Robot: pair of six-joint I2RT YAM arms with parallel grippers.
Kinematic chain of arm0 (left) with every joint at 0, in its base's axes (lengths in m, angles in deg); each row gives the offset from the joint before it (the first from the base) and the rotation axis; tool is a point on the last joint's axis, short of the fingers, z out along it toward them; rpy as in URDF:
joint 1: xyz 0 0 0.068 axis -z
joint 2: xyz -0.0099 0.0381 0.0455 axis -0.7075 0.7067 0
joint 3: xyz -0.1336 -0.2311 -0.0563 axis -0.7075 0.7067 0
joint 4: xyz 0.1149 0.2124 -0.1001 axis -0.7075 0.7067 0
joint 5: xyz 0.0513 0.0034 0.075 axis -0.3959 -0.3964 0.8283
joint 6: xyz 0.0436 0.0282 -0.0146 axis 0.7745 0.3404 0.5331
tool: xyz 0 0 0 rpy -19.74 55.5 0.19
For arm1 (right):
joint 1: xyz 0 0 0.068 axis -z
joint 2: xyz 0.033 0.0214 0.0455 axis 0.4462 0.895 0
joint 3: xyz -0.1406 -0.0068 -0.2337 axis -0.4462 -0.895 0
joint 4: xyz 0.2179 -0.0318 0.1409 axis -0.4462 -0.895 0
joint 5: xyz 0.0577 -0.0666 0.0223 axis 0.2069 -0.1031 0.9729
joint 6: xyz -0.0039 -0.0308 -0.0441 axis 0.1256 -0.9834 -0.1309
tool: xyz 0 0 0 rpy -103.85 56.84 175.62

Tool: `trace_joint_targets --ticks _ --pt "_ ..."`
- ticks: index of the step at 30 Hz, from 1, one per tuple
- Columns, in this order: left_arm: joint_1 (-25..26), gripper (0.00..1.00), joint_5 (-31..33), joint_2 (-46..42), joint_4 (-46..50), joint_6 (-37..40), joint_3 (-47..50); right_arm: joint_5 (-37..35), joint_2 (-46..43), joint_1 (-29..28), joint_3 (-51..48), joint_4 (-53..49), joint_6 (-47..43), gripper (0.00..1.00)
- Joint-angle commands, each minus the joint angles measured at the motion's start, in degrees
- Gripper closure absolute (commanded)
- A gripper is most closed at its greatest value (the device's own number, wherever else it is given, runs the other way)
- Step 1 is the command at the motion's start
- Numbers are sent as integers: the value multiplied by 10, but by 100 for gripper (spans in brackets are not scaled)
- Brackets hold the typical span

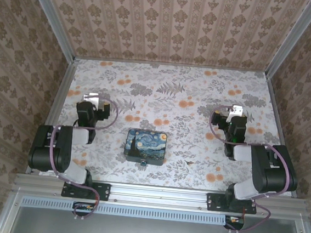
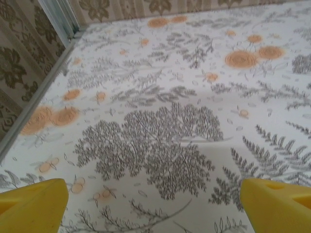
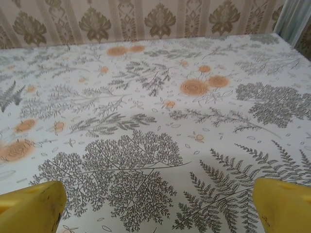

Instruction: Unlock the padlock with the key

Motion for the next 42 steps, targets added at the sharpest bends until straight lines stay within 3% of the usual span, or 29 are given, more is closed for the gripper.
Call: trace_joint_targets --ticks 1,6,9,13,20,26,32,42 --pt "3 0 4 -23 41 -1 -25 -21 -40 2 -4 -17 9 0" --pt "22 0 42 -73 163 -6 -69 -5 -139 1 36 -195 56 0" --pt "27 0 54 -122 314 -72 -122 11 -195 -16 60 -301 64 0" --pt "41 0 49 -170 492 -184 -188 110 -256 -21 114 -469 113 0" --pt "81 0 -20 -245 673 -286 -210 227 -300 -93 139 -582 252 9" --pt "113 3 -134 -276 736 -337 -189 220 -255 -247 163 -620 354 18" --pt "189 9 -182 -265 753 -354 -172 190 -208 -352 167 -608 435 25" --pt "267 18 -201 -322 755 -404 -105 176 -176 -412 134 -560 485 28"
